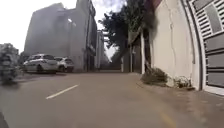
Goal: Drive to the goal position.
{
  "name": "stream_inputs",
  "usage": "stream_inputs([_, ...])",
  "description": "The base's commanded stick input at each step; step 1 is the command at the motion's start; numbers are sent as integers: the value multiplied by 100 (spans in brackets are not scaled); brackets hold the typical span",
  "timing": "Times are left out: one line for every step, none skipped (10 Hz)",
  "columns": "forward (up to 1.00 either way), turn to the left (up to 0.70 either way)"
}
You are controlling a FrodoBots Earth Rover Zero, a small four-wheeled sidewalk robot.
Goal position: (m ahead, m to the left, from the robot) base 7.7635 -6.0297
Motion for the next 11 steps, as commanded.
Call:
stream_inputs([85,0])
stream_inputs([85,0])
stream_inputs([85,0])
stream_inputs([85,-2])
stream_inputs([85,-12])
stream_inputs([85,-22])
stream_inputs([85,-32])
stream_inputs([85,-34])
stream_inputs([85,-34])
stream_inputs([85,-30])
stream_inputs([85,-15])
